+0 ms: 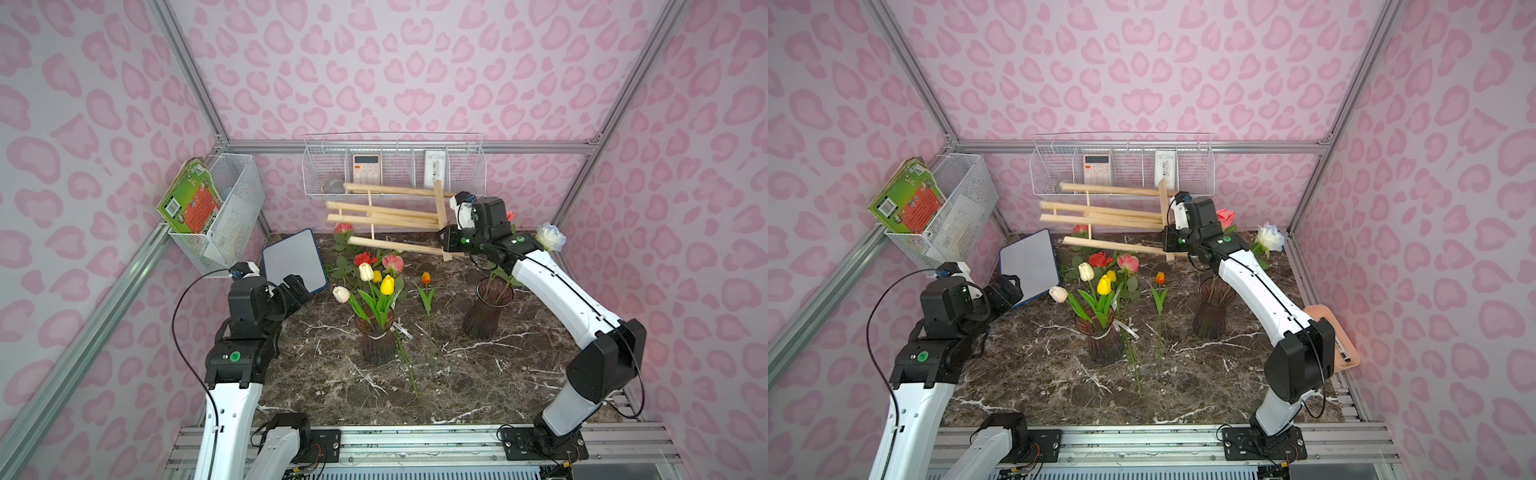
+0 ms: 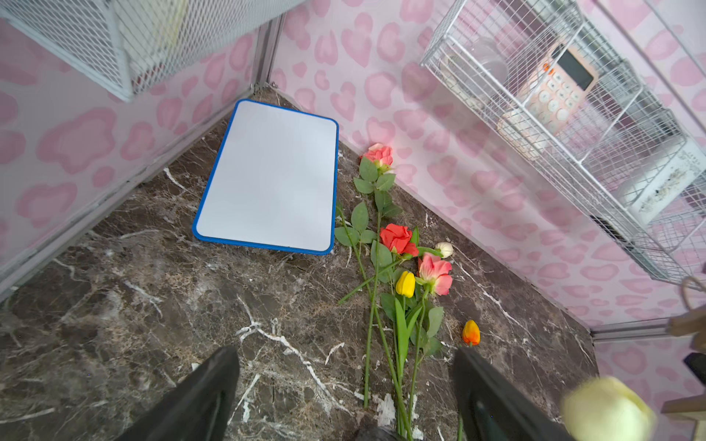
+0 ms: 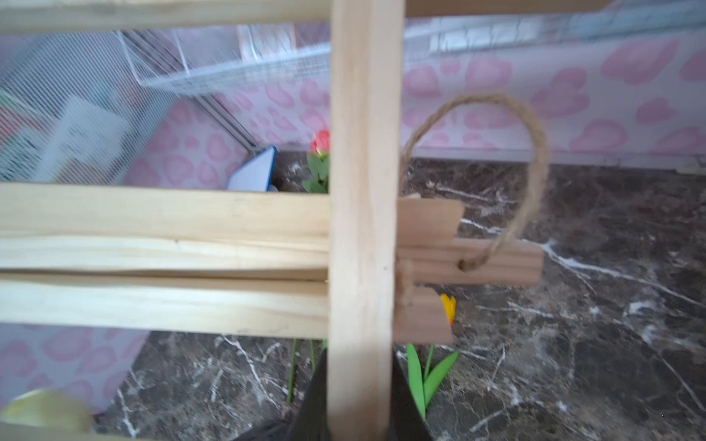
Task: Arrange the flowers in different vases according to their variety
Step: Pick up the distractor at the center of the board, then place the distractor at the corner of the board.
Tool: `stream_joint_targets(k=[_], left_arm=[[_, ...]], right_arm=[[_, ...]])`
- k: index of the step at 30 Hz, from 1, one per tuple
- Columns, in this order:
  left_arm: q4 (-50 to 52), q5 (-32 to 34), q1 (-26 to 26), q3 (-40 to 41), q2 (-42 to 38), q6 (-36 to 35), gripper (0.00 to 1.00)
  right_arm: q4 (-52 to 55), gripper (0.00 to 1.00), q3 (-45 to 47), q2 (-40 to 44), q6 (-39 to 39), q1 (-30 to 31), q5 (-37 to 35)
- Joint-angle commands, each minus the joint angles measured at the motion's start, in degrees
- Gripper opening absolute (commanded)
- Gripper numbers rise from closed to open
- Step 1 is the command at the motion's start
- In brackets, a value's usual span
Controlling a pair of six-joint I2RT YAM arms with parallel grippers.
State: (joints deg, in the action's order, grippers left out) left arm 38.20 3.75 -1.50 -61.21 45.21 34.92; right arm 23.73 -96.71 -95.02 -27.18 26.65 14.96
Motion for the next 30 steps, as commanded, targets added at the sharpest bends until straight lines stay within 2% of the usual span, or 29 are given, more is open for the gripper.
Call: stream_joint_targets(k=[1,7,13,18,21,26,30], left_arm=[[3.44,0.88,-0.08,-1.9,-0.71,-1.25,0.92],[3.39,0.17,-0.06,-2.08,-0.28,-1.28,0.92],[1.59,-1.26,-0.06,-0.37,1.24,-1.25,0.92],[-0.19,-2.25,0.0,0.98,3.32,-1.73,0.92],[-0.99,-2.34,-0.02,1.87,4.42,-2.12,0.92],[-2.82,-2.32,-0.01,3.53,6.12,-2.31,0.92],[-4.59,-2.84,-0.05,5.15,8.21,-1.75,0.92]], right_arm=[[-8.81,0.0,-2.3,4.1,-6.14,-3.37,6.75],[-9.83,0.0,-4.92,12.05,-11.72,-13.35,4.37],[-2.47,0.0,-4.37,18.03,-16.52,-25.67,-8.95],[3.48,0.0,-2.3,17.51,-22.35,-37.26,-11.12],[7.74,0.0,-2.24,15.32,-25.35,-42.15,-13.01],[11.04,0.0,1.32,13.17,-28.77,-45.65,-17.75],[13.28,0.0,3.61,10.05,-29.49,-45.9,-21.56]])
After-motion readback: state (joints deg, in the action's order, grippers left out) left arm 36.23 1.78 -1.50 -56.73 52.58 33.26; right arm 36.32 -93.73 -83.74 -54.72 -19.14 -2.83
